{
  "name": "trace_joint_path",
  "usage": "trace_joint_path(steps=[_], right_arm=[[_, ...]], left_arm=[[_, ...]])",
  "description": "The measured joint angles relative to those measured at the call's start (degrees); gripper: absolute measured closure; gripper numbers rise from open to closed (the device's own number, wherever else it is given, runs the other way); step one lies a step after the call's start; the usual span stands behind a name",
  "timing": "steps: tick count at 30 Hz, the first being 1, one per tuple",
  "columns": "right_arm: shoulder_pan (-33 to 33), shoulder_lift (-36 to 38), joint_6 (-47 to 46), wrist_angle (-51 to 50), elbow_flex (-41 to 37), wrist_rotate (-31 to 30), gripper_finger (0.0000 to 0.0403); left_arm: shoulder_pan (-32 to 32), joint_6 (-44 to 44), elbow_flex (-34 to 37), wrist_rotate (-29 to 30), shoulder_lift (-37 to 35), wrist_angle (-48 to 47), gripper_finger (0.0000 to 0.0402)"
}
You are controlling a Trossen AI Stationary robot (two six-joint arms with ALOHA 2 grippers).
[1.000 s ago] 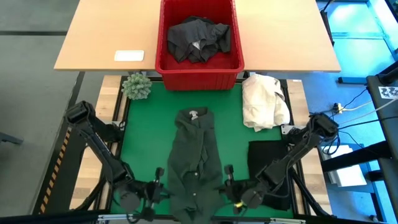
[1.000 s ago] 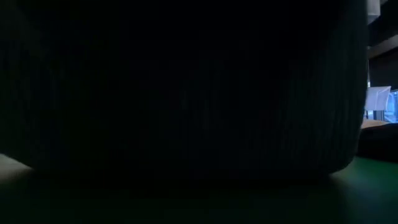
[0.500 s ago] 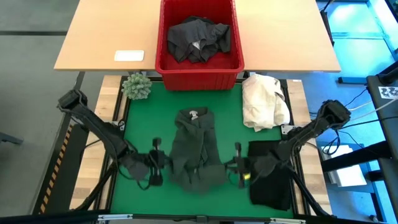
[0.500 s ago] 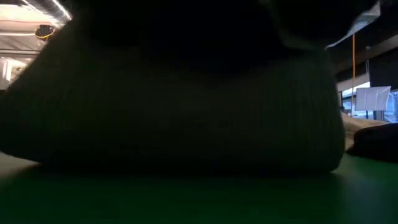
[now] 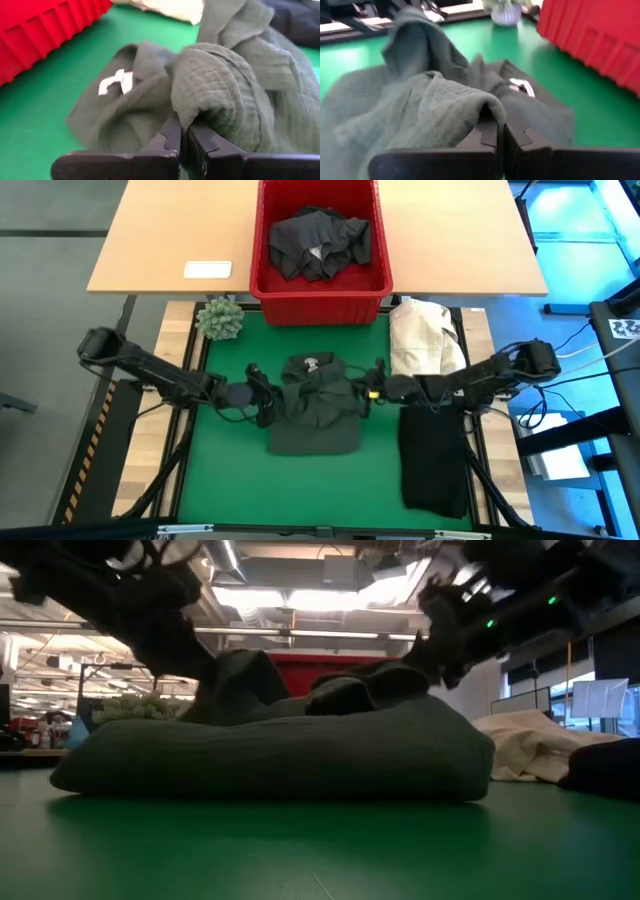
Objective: Fold laundry
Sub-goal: Fold the green polo shirt
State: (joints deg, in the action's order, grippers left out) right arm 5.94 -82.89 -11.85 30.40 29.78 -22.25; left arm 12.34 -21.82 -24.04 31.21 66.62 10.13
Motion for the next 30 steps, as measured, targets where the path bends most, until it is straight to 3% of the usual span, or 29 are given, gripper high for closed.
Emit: trace_joint_path(steps=[5,9,14,19,24,30], right_arm=[[-5.34,-3.88,-4.17,-0.51,0.0,4.95,0.0403],[-7.53,-8.09,-8.97,-1.72,0.0,5.43,0.0403],[-9.16,-12.6,-12.3,-4.01,0.0,6.11,0.0403],[-9.36,-14.28,-13.3,-3.76,0.04,8.36,0.0396],[-9.36,-13.85,-12.42,-3.24,0.04,10.17,0.0347],[-9.36,-13.16,-8.51,-3.57,0.04,11.82,0.0258]], left_arm=[[-6.6,1.08,3.04,-1.8,0.08,3.55,0.0401],[-10.11,-3.58,5.1,-1.81,0.08,2.51,0.0401],[-12.34,-10.91,5.83,-1.95,0.1,-1.75,0.0401],[-12.84,-12.46,5.82,-2.28,0.1,-3.0,0.0399],[-12.84,-11.88,5.82,-2.44,0.1,-3.08,0.0363],[-12.81,-10.72,5.82,-6.05,0.1,-3.3,0.0301]])
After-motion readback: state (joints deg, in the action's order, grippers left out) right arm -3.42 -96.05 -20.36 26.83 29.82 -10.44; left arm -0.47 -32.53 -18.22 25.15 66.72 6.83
